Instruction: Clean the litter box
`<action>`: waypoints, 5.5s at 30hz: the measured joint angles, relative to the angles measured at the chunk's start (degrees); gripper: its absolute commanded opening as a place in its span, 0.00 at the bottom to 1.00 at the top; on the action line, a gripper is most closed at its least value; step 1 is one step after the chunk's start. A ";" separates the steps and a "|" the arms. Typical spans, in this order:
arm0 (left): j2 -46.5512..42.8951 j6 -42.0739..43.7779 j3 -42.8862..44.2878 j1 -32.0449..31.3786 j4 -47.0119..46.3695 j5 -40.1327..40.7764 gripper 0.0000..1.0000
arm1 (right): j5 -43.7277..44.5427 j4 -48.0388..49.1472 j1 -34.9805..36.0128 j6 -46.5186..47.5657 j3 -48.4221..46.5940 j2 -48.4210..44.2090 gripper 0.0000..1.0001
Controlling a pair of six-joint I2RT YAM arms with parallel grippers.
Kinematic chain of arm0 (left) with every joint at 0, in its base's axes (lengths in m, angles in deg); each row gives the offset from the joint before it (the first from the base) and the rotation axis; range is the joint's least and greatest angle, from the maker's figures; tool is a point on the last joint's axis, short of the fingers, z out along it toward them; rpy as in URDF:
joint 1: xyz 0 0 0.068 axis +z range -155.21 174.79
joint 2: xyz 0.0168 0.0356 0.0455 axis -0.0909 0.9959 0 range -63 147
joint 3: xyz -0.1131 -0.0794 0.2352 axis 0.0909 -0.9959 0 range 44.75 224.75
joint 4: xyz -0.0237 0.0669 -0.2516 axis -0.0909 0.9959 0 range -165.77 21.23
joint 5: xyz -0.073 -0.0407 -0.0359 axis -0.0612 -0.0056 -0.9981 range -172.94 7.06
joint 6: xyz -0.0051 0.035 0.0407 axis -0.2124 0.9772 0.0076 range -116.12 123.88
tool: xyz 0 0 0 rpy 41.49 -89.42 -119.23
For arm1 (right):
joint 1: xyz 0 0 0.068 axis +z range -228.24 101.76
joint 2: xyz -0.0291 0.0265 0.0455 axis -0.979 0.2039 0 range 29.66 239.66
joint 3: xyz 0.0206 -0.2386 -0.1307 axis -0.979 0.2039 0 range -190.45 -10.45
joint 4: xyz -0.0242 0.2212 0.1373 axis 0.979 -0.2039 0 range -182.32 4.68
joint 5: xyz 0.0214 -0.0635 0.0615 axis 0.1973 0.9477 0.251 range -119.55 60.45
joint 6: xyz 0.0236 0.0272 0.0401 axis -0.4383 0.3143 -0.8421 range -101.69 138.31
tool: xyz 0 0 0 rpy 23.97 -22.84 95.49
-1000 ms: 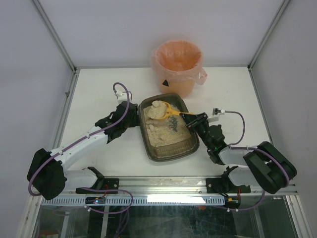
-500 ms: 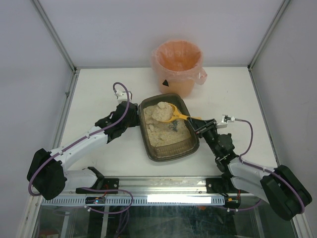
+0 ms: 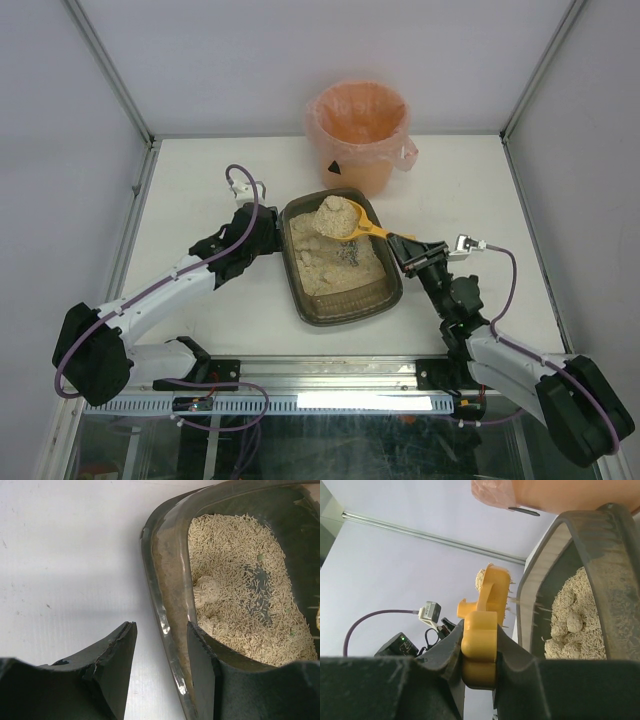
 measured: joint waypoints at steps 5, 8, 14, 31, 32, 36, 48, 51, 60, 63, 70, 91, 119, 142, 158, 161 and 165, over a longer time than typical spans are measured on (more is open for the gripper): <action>0.00 0.00 0.24 0.00 0.09 0.00 0.47 | -0.31 0.15 -0.94 -1.16 0.00 -0.81 0.00; 0.00 0.00 0.24 -0.02 0.15 -0.02 0.46 | -1.05 0.09 -1.38 -1.25 0.00 -1.20 0.00; 0.00 0.00 0.26 0.00 0.22 -0.02 0.47 | -2.16 0.15 -2.25 -2.67 0.00 -1.29 0.00; 0.11 0.00 0.83 -0.02 0.22 -0.26 0.46 | -6.78 -4.37 -6.21 -3.91 -0.04 -4.11 0.00; 0.11 0.00 0.85 0.00 0.22 -0.24 0.46 | -6.91 -4.28 -6.23 -3.91 -0.04 -3.93 0.00; 0.13 0.00 0.87 0.00 0.22 -0.31 0.46 | -7.93 -4.52 -7.48 -4.39 -0.04 -3.76 0.00; 0.15 0.00 0.92 0.00 0.22 -0.35 0.46 | -10.93 -1.88 -10.16 -6.67 -0.04 -1.11 0.00; 0.15 0.00 0.92 0.00 0.20 -0.35 0.46 | -11.37 -1.86 -9.66 -6.71 -0.04 -1.20 0.00; 0.20 0.00 0.96 0.00 0.20 -0.35 0.46 | -11.74 -3.96 -10.88 -7.65 -0.04 -4.31 0.00; 0.20 -0.04 0.96 0.00 0.20 -0.35 0.46 | -11.82 -3.34 -10.43 -7.89 -0.04 -3.45 0.00; 0.20 -0.13 0.96 0.00 0.20 -0.31 0.46 | -12.81 -2.71 -10.69 -8.59 -0.04 -2.69 0.00; 0.00 -0.15 0.96 0.02 0.24 -0.13 0.47 | -15.56 -2.84 -13.42 -8.46 -0.02 -2.73 0.00; 0.09 -0.17 0.98 0.35 0.17 -0.13 0.46 | -18.97 -2.78 -15.17 -8.02 -0.04 -2.95 0.00; 0.07 -0.17 0.98 0.35 -0.17 -0.13 0.46 | -20.76 -0.52 -16.13 -8.85 -0.04 -1.05 0.00; 0.00 -0.17 0.98 0.35 -0.20 -0.15 0.46 | -22.01 0.07 -16.11 -9.05 -0.15 0.66 0.00; 0.00 -0.17 0.98 0.35 -0.22 -0.15 0.46 | -22.60 -0.33 -15.32 -9.05 -0.13 1.11 0.00; 0.00 -0.17 0.98 0.35 -0.22 -0.15 0.46 | -22.03 0.33 -13.84 -8.59 -0.24 3.30 0.00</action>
